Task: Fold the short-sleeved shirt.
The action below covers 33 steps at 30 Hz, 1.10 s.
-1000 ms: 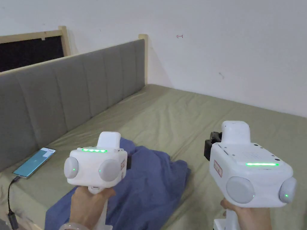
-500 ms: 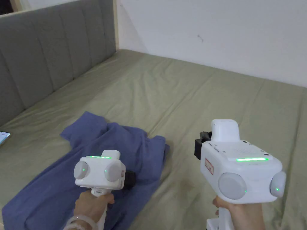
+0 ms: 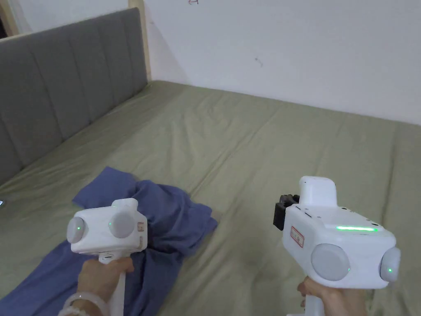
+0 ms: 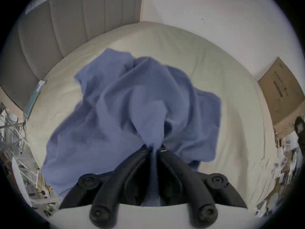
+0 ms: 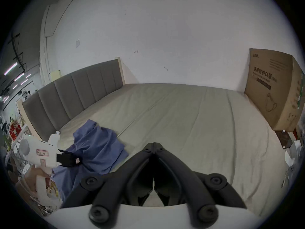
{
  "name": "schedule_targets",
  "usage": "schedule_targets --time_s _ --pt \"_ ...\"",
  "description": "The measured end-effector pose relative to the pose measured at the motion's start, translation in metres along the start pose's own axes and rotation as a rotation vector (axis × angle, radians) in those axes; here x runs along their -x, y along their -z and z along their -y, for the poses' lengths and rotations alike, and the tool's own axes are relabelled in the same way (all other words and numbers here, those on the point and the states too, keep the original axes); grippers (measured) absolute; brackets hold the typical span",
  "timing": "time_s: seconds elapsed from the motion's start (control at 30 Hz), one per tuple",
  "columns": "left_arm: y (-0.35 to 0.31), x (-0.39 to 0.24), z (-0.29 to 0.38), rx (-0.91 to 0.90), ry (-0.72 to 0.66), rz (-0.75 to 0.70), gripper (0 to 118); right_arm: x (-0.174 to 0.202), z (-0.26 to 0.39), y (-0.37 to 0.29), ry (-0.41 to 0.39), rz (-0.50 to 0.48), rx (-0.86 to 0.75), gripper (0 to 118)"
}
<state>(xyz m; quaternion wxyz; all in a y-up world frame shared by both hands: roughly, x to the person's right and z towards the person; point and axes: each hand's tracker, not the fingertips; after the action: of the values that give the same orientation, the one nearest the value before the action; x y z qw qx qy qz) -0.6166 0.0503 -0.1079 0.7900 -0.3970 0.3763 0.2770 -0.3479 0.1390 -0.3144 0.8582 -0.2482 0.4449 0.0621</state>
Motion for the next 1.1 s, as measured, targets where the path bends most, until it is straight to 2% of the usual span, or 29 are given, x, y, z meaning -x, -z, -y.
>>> schedule_targets --time_s 0.13,0.23,0.4,0.43,0.53,0.67,0.83,1.0,1.1 --pt "-0.038 -0.023 -0.016 -0.075 -0.002 0.074 3 -0.020 -0.008 -0.024 0.030 0.023 -0.036 0" --pt "-0.068 -0.069 -0.033 -0.149 0.133 0.096 3 -0.040 -0.015 -0.049 0.050 0.061 -0.084 0" --pt "-0.120 -0.168 -0.047 -0.239 0.223 0.323 3 -0.089 -0.026 -0.100 0.116 0.164 -0.166 0" --pt "-0.132 -0.192 -0.045 -0.262 0.277 0.364 3 -0.100 -0.028 -0.111 0.119 0.193 -0.183 0" --pt "-0.166 -0.260 -0.032 -0.305 0.401 0.500 3 -0.135 -0.031 -0.146 0.119 0.284 -0.223 0" --pt "-0.190 -0.334 -0.002 -0.306 0.493 0.649 3 -0.181 -0.029 -0.191 0.183 0.393 -0.274 0" --pt "-0.156 -0.398 0.078 -0.154 0.606 0.729 3 -0.236 -0.007 -0.232 0.227 0.529 -0.262 0" --pt "-0.087 -0.429 0.166 0.031 0.781 0.616 3 -0.268 0.021 -0.239 0.280 0.586 -0.206 0" --pt "-0.055 -0.429 0.204 0.104 0.818 0.569 3 -0.277 0.039 -0.232 0.308 0.594 -0.159 0"
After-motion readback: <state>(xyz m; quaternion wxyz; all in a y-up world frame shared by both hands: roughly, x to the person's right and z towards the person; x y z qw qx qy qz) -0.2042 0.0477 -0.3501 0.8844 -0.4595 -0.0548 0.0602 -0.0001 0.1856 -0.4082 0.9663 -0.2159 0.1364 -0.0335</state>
